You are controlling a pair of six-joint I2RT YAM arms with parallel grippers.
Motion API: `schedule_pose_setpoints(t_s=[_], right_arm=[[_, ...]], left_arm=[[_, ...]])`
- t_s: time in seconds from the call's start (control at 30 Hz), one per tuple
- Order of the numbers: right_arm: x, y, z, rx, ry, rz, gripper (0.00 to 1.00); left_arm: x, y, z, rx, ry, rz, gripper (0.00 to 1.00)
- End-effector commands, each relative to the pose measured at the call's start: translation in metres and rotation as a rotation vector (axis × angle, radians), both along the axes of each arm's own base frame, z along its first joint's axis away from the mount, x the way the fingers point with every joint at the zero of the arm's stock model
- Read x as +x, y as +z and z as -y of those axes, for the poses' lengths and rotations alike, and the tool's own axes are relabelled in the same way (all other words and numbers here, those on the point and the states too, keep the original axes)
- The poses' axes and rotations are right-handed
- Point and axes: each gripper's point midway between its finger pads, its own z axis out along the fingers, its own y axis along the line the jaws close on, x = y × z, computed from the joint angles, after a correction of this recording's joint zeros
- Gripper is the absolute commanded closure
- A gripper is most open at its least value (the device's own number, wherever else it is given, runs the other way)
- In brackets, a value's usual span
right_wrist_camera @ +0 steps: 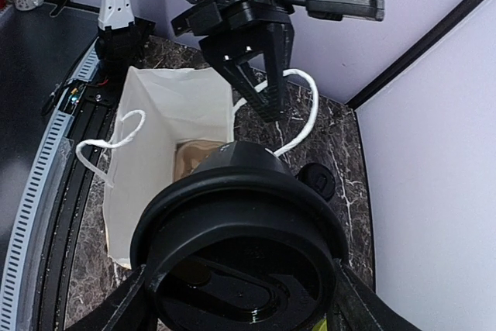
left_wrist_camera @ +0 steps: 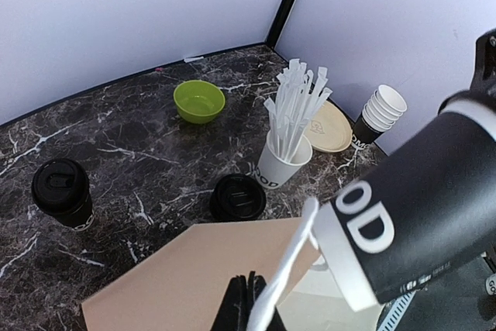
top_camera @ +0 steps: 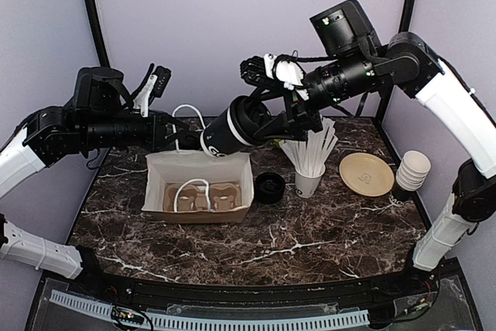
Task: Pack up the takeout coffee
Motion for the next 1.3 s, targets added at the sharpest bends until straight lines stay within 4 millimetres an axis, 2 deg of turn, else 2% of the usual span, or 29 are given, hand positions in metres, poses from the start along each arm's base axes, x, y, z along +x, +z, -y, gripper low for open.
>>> schedule_pose_setpoints(t_s=[0.0,0.33,0.53,0.8,1.1,1.27], right_arm=[[-0.015,-0.007,-0.012,-0.014,0.040,0.003,0.45],[-0.014,-0.026,-0.025,-0.061,0.030,0.018,0.45],[-0.014,-0.003,-0.017,-0.014,0.015,0.071,0.45],[-0.008,-0.046,-0.031,-0.120,0.037,0.047,0.46],[-0.005,-0.056,-0.040,-0.146,0.055,0.036,0.45],[-0.005,-0.074,-0.051,-0.192,0.063,0.030,0.45]], left_arm=[[0.003,0.024,-0.011,-0.078,0.054,0.074,1.00],[-0.002,0.012,-0.012,-0.099,0.048,0.051,1.00],[-0.003,0.005,-0.011,-0.100,0.041,0.041,1.00],[-0.005,0.001,-0.003,-0.107,0.004,0.035,1.00],[-0.017,-0.005,0.005,-0.088,-0.089,0.030,1.00],[-0.021,-0.008,0.009,-0.088,-0.127,0.027,1.00]])
